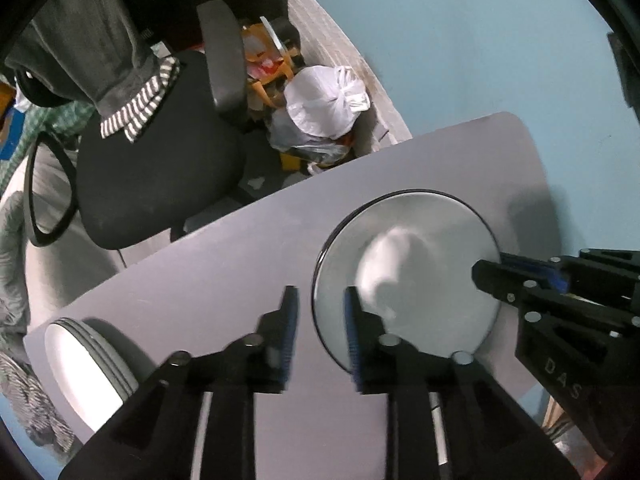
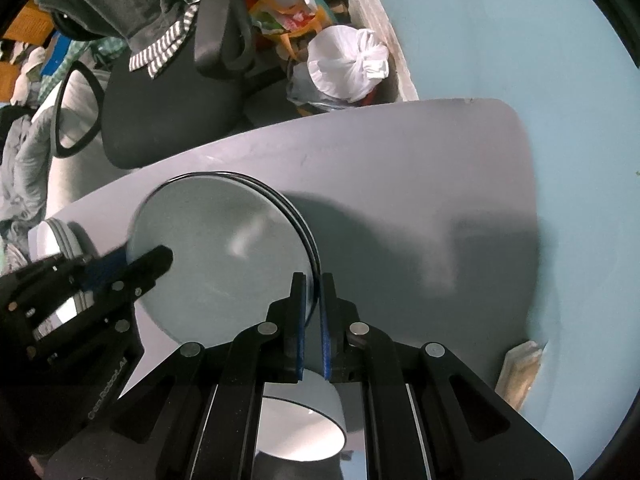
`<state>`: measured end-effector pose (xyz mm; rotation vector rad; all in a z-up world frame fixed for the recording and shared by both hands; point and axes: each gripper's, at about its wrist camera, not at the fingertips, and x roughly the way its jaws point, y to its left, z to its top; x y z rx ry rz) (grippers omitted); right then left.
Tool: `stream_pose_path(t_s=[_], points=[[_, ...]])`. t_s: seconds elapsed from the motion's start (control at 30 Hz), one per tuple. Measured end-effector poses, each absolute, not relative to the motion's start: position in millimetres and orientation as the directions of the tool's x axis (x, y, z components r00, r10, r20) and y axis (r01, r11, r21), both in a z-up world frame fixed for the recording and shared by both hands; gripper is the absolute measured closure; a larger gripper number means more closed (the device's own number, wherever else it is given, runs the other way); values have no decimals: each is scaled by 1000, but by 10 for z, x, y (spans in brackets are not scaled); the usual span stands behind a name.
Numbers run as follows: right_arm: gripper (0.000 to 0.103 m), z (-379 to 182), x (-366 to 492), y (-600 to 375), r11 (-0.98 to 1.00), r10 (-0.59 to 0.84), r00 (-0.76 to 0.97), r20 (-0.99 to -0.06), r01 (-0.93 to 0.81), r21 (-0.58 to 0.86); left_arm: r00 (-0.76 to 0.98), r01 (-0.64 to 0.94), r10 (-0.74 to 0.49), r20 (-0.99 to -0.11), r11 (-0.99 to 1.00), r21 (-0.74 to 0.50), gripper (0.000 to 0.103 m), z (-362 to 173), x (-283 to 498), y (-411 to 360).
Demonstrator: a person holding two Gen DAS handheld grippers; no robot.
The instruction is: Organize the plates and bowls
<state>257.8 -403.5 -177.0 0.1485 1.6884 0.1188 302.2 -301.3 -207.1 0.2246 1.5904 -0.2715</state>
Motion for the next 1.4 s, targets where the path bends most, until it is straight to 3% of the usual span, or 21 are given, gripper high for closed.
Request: stream_pose_path(t_s=[0.13,0.2,0.33,0.43,0.57,0.7,0.93,1.4], points=[[93,-1715,2583,-3998,990,139,-107,-985,10,139,-23,310,-4,-1000,951,-11,74,-2033,3008,-2965],[92,-1691,2573,-3993,992,128,-100,-987,6,128,-19,303,-4,-1000,953,-9,62,-2011,2986,-2918],[72,-1597,2528,-4003,993,114,-74,-991,7,114,7,298,2,-1000,955,4,57,-1916,2919,-2843],[70,-1529,2489,-4000,995,102,-51,-993,2,102,25,288,-9,-1000,958,-1,50,-1825,2869,-2788],[59,-1417,2407,-4001,996,89,-16,-996,-7,89,41,272,-28,-999,962,-16,49,-1699,2809,-2743],[51,-1305,2317,-4006,997,82,22,-996,-6,82,84,277,-49,-995,961,-24,41,-1528,2708,-2717],[38,-1035,2151,-4009,997,80,97,-992,-7,80,123,269,-78,-989,962,-42,40,-1296,2559,-2664],[38,-711,1785,-3962,996,92,162,-982,-8,92,197,324,-129,-972,944,-60,36,-902,2144,-2661]])
